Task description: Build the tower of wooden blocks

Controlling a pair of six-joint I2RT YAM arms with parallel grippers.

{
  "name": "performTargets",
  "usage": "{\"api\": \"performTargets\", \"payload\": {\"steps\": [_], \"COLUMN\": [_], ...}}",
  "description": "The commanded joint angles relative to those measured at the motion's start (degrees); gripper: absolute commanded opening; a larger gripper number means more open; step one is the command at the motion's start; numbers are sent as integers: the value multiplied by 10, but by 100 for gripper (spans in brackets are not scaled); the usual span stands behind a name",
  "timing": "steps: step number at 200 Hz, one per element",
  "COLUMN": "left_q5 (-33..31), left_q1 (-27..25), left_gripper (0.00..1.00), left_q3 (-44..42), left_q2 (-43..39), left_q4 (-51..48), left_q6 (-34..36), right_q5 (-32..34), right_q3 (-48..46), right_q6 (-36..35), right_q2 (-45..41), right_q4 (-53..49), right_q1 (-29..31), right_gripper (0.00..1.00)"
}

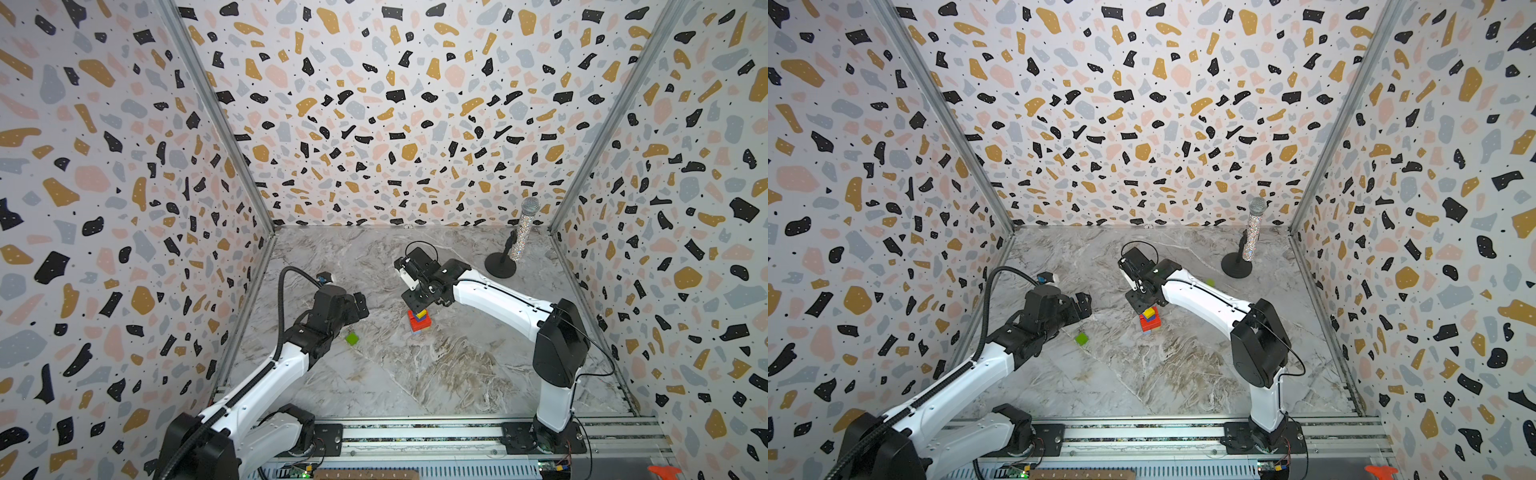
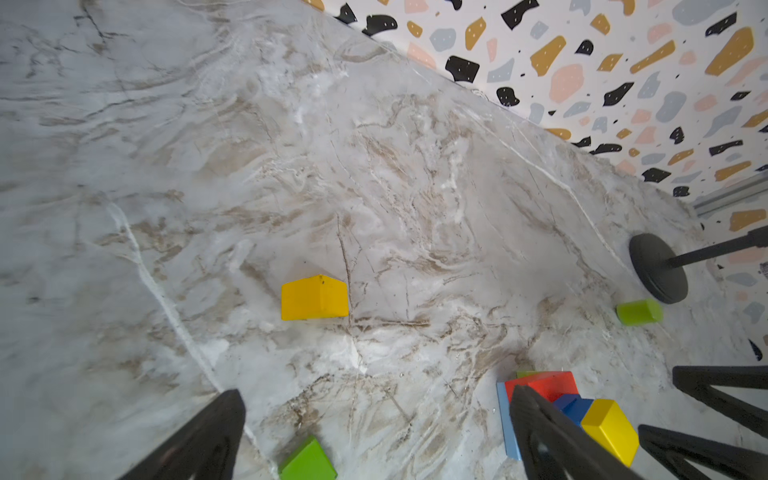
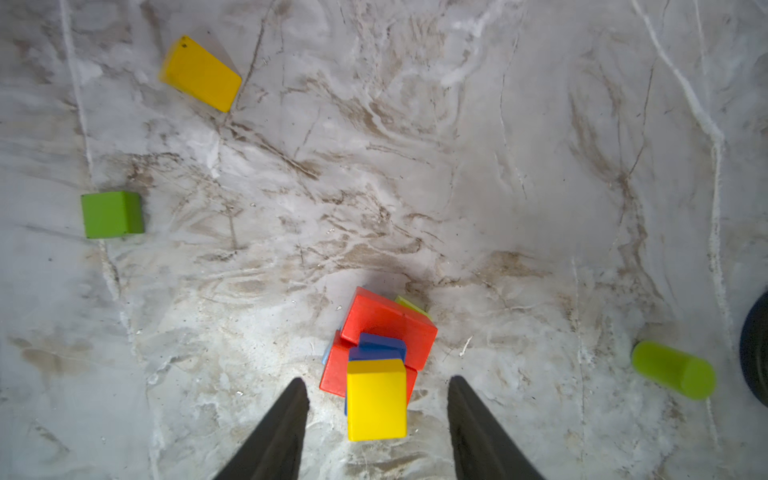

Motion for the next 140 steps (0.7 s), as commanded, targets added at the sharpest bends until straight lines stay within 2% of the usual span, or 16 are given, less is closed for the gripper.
{"api": "performTargets", "payload": {"steps": [1,37,60,83,93,118,128,140], "left_q5": [8,29,64,138,150,146,109,99], "left_q1": [25,34,33,33,32,22,4,-30], "left_gripper": [100,97,86,74,71,67,65,64], "left_q3": [22,44,43,54,70,134,165,184], "left_q2": [-19,-19,-8,24,40,78,94,112], "left_q4": [-48,-101,-124,-146,-172,-261,-292,-300], "left_q6": [12,48,67,86,100,170,181,186], "right_q5": [9,-1,-6,-24,-33,-59,-70,-81], "right_q3": [31,39,21,-22,-47,-119,-148,-179], "right_q6": [7,14,18,24,27,36,39,44], "right_q2": [-27,-26,-40,-69,-86,-136,-158,-181], "right_q4": [-32,-28,-11,19,34,77,94,112], "right_q1": [19,23,19,8,2,-19,-28,-37], "right_gripper": [56,57,56,56,56,56,56,56]}}
